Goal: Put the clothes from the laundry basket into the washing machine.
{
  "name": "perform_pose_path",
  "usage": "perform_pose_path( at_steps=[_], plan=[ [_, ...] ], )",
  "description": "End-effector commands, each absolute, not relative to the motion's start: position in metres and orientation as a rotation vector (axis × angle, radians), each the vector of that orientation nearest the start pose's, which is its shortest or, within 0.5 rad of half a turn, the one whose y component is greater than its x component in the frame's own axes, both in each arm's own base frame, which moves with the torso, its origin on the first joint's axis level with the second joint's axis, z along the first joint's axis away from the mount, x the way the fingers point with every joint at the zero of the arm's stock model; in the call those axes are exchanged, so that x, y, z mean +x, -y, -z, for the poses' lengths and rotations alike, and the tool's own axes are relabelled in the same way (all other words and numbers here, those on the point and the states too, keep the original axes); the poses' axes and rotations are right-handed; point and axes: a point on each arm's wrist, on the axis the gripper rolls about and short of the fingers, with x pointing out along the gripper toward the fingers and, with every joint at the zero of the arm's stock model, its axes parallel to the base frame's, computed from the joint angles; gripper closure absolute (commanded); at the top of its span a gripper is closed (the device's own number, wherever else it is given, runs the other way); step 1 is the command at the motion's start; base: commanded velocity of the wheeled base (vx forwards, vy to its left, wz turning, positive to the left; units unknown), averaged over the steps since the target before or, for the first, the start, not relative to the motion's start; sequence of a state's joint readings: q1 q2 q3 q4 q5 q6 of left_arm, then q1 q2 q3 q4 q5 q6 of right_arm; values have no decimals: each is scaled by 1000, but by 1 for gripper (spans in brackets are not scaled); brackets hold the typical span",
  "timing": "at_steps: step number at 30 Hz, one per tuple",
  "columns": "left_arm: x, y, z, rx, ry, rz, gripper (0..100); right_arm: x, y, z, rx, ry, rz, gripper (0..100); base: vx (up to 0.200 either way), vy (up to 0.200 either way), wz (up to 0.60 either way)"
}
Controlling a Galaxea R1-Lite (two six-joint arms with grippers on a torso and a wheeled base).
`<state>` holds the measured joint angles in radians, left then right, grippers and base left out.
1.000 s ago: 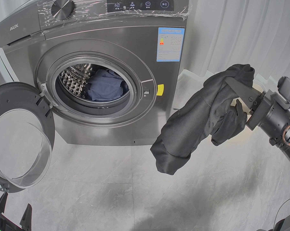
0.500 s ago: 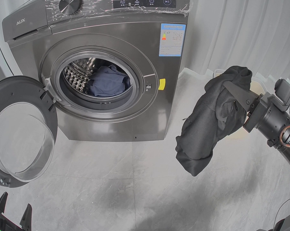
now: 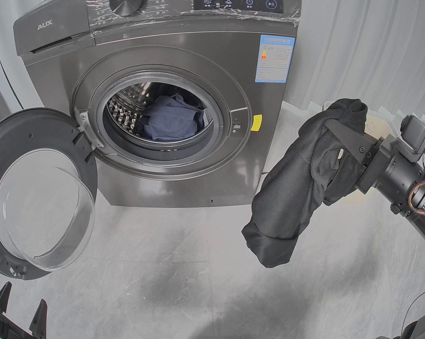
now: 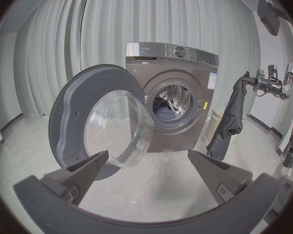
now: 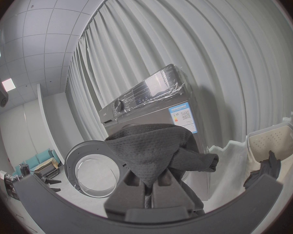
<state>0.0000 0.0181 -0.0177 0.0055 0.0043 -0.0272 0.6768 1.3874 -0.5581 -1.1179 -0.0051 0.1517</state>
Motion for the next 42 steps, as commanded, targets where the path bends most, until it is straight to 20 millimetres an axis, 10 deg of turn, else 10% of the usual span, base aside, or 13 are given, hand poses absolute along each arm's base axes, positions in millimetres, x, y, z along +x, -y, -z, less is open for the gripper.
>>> perform_pose_path(
  at_steps=[1, 42],
  plan=[
    [-23, 0, -75, -28, -6, -6, 0, 173, -137, -242, 236, 209, -689, 100, 0, 0, 0],
    [-23, 0, -75, -25, -6, -6, 0, 182, -133, -218, 331, 71, -697, 100, 0, 29, 0]
  ],
)
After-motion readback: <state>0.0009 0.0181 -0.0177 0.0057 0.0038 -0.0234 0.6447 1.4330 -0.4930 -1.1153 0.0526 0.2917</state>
